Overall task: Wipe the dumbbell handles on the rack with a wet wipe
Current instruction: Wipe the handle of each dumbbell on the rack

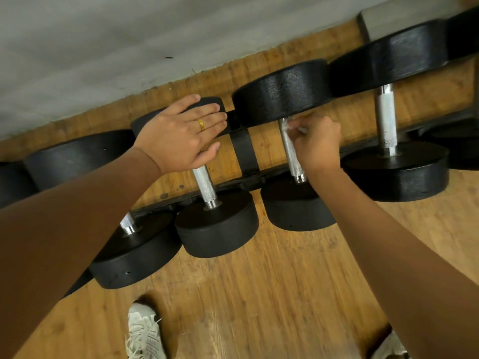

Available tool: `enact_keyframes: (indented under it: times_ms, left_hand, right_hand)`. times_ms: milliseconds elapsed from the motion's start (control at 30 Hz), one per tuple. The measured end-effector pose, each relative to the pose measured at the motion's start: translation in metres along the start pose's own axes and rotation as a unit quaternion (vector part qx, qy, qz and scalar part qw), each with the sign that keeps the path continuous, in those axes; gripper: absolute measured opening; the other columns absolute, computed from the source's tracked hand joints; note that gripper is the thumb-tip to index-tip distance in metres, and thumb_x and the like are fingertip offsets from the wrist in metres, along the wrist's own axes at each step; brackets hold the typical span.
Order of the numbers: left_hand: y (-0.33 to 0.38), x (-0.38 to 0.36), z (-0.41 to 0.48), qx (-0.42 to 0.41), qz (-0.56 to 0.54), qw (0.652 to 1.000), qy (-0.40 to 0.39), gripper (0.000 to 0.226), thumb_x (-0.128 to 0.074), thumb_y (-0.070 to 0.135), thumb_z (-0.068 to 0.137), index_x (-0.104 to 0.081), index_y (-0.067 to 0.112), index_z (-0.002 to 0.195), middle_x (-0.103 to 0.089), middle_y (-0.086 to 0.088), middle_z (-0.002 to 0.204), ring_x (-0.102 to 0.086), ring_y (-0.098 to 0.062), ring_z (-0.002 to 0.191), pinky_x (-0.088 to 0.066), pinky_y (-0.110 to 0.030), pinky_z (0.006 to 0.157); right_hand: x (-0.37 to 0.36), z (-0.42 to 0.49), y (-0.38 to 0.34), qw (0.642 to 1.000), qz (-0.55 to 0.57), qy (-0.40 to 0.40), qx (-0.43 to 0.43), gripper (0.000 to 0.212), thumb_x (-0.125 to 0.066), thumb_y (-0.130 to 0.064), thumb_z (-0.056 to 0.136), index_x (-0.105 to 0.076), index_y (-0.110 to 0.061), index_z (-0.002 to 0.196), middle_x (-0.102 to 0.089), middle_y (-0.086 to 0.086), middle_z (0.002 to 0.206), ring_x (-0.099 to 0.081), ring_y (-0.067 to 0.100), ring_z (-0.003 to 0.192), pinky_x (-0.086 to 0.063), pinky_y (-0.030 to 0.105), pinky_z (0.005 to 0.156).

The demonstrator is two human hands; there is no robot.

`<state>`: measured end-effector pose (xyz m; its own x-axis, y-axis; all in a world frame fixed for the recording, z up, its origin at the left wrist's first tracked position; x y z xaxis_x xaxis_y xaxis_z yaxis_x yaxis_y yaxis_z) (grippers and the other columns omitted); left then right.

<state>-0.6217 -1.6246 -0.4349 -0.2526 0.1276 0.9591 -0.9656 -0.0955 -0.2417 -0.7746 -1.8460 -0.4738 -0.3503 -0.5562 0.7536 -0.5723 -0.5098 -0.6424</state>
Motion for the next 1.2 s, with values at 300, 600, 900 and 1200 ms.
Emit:
enact_keyframes:
  times_ms: [300, 600, 900, 1200]
  left_hand:
    - [-0.003, 0.010, 0.002, -0.003, 0.019, 0.993, -0.115, 0.062, -0.031, 0.045, 0.107, -0.051, 0.002, 0.148, -0.052, -0.017, 0.152, -0.040, -0.030, 0.148, -0.024, -0.051, 0.125]
    - [-0.005, 0.006, -0.002, -0.027, 0.011, 0.998, -0.061, 0.059, -0.036, 0.041, 0.108, -0.055, -0.001, 0.144, -0.057, -0.020, 0.146, -0.049, -0.035, 0.141, -0.027, -0.052, 0.124]
    - [-0.002, 0.005, -0.004, -0.026, 0.010, 0.999, -0.019, 0.055, -0.040, 0.040, 0.108, -0.059, -0.001, 0.140, -0.061, -0.020, 0.142, -0.055, -0.034, 0.136, -0.032, -0.050, 0.121]
    - [-0.005, 0.002, -0.005, -0.030, 0.005, 0.999, -0.018, 0.056, -0.039, 0.041, 0.108, -0.059, -0.001, 0.139, -0.062, -0.020, 0.141, -0.055, -0.035, 0.136, -0.031, -0.051, 0.122]
  right_hand:
    - [0.012, -0.037, 0.044, 0.982, -0.032, -0.161, -0.093, 0.020, -0.075, -0.007, 0.087, -0.079, -0.017, 0.103, -0.074, 0.006, 0.109, -0.069, 0.024, 0.103, -0.055, 0.038, 0.099]
    - [0.016, -0.037, 0.042, 0.994, 0.064, -0.073, -0.054, 0.022, -0.071, -0.013, 0.090, -0.076, -0.015, 0.112, -0.073, 0.003, 0.107, -0.068, 0.014, 0.098, -0.045, 0.004, 0.076]
    - [-0.013, 0.002, -0.001, 0.995, 0.022, 0.077, 0.058, 0.012, -0.070, -0.016, 0.092, -0.075, -0.006, 0.097, -0.066, 0.012, 0.108, -0.064, 0.020, 0.096, -0.045, 0.024, 0.080]
    - [-0.015, -0.013, 0.004, 0.994, -0.052, 0.052, 0.084, 0.016, -0.066, -0.014, 0.096, -0.076, -0.009, 0.107, -0.067, 0.011, 0.110, -0.065, 0.022, 0.093, -0.041, 0.019, 0.076]
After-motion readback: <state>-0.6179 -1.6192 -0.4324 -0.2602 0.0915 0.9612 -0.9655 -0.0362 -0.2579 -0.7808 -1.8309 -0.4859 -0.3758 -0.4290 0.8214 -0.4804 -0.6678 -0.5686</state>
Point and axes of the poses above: each hand's wrist, its own z-axis towards the middle knuckle, its own x-axis out of the back of the hand, y = z × x, the point moved 2 cm from there along z, towards the middle knuckle
